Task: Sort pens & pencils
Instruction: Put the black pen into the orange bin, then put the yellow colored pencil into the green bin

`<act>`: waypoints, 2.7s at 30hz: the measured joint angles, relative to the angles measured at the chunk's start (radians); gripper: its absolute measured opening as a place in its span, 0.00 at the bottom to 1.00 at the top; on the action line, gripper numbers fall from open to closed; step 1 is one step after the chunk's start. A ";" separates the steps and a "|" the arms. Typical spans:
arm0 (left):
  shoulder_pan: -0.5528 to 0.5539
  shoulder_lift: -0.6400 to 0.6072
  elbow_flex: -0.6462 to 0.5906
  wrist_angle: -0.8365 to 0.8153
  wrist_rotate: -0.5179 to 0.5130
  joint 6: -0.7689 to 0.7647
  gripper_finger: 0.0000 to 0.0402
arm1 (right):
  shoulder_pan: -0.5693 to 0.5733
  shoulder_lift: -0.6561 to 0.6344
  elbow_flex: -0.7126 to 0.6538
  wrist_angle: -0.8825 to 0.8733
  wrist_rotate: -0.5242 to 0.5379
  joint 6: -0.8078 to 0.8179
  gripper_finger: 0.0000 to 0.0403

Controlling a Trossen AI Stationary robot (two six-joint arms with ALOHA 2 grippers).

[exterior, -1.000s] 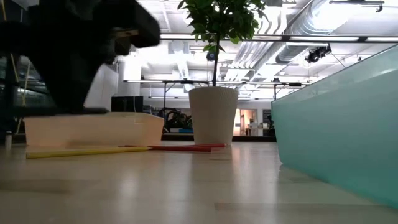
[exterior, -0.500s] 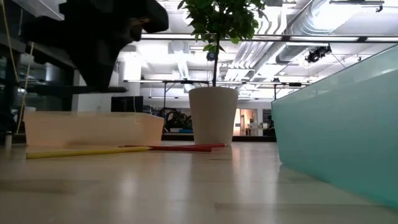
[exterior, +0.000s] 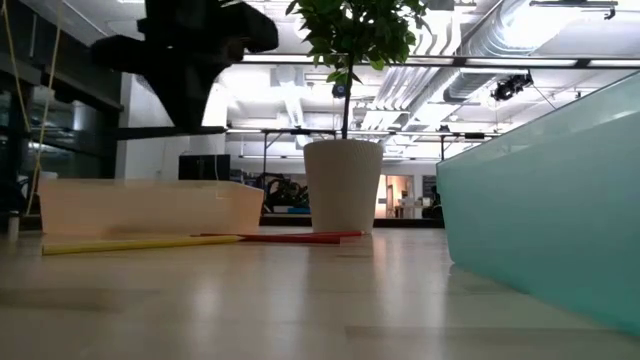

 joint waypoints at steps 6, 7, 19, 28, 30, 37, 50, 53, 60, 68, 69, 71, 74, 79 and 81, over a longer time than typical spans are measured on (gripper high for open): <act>0.070 -0.040 0.000 -0.050 -0.019 0.095 0.09 | -0.034 0.000 0.000 0.001 0.000 -0.002 0.17; 0.081 -0.046 0.000 -0.051 -0.023 0.114 0.09 | -0.039 0.000 0.000 0.001 0.000 -0.002 0.17; 0.257 -0.109 0.000 -0.103 -0.038 0.388 0.09 | -0.108 0.000 0.000 0.006 0.000 -0.002 0.17; 0.406 -0.115 0.000 -0.127 -0.025 0.676 0.09 | -0.159 0.000 0.000 0.008 0.000 0.041 0.17; 0.434 -0.115 0.000 -0.129 -0.026 0.737 0.09 | -0.167 0.000 0.000 0.009 0.000 0.054 0.17; 0.520 -0.115 -0.002 -0.184 -0.009 0.935 0.09 | -0.183 0.000 0.000 0.016 0.000 0.103 0.17; 0.564 -0.114 -0.004 -0.201 0.004 1.227 0.09 | -0.183 0.051 0.000 0.083 0.024 0.118 0.17; 0.564 -0.114 -0.004 -0.199 0.004 1.266 0.09 | -0.183 0.078 0.000 0.083 0.024 0.121 0.17; 0.564 -0.114 -0.005 -0.197 0.041 1.349 0.09 | -0.183 0.129 0.000 0.095 0.024 0.118 0.17; 0.564 -0.114 -0.004 -0.199 0.041 1.379 0.20 | -0.183 0.137 0.000 0.124 0.024 0.133 0.17; 0.565 -0.114 -0.004 -0.200 0.041 1.379 0.22 | -0.183 0.137 0.000 0.124 0.024 0.137 0.17; 0.569 -0.114 -0.004 -0.199 0.041 1.383 0.25 | -0.183 0.137 0.000 0.124 0.024 0.150 0.17; 0.571 -0.114 -0.005 -0.200 0.041 1.393 0.28 | -0.180 0.137 0.000 0.124 0.024 0.159 0.17; 0.559 -0.114 -0.005 -0.196 0.041 1.403 0.28 | -0.178 0.142 0.000 0.124 0.027 0.175 0.17; 0.529 -0.114 -0.005 -0.190 0.040 1.404 0.28 | -0.175 0.152 0.000 0.115 0.028 0.182 0.17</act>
